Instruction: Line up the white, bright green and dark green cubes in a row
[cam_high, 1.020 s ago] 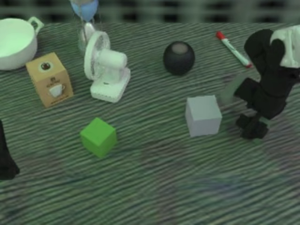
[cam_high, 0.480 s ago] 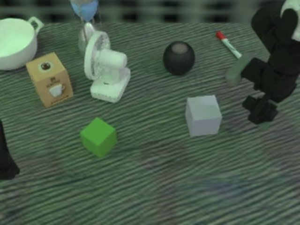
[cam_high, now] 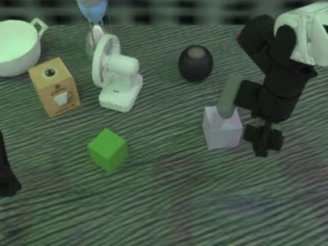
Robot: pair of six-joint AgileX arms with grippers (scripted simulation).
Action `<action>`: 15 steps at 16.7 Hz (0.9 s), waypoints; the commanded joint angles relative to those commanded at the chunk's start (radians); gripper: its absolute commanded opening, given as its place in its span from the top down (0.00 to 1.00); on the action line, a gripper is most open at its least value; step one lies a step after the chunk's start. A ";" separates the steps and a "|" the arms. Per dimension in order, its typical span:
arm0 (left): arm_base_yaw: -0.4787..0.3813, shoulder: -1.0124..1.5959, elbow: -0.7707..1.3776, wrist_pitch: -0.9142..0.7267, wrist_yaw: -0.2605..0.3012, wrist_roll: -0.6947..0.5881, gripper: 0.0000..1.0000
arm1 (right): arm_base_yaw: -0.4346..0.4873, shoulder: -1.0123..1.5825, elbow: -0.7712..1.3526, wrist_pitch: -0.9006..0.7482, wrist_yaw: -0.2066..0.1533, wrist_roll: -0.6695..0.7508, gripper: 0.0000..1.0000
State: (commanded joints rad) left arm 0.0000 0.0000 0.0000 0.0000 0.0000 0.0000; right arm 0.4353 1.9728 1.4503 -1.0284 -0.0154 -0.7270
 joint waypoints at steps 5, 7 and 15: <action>0.000 0.000 0.000 0.000 0.000 0.000 0.00 | 0.201 -0.093 -0.092 -0.005 -0.002 -0.120 1.00; 0.000 0.000 0.000 0.000 0.000 0.000 0.00 | 0.244 -0.113 -0.112 -0.006 -0.002 -0.146 1.00; 0.000 0.000 0.000 0.000 0.000 0.000 0.00 | 0.249 -0.086 -0.159 0.069 -0.002 -0.148 1.00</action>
State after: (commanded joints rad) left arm 0.0000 0.0000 0.0000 0.0000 0.0000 0.0000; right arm 0.6846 1.8871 1.2908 -0.9599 -0.0179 -0.8746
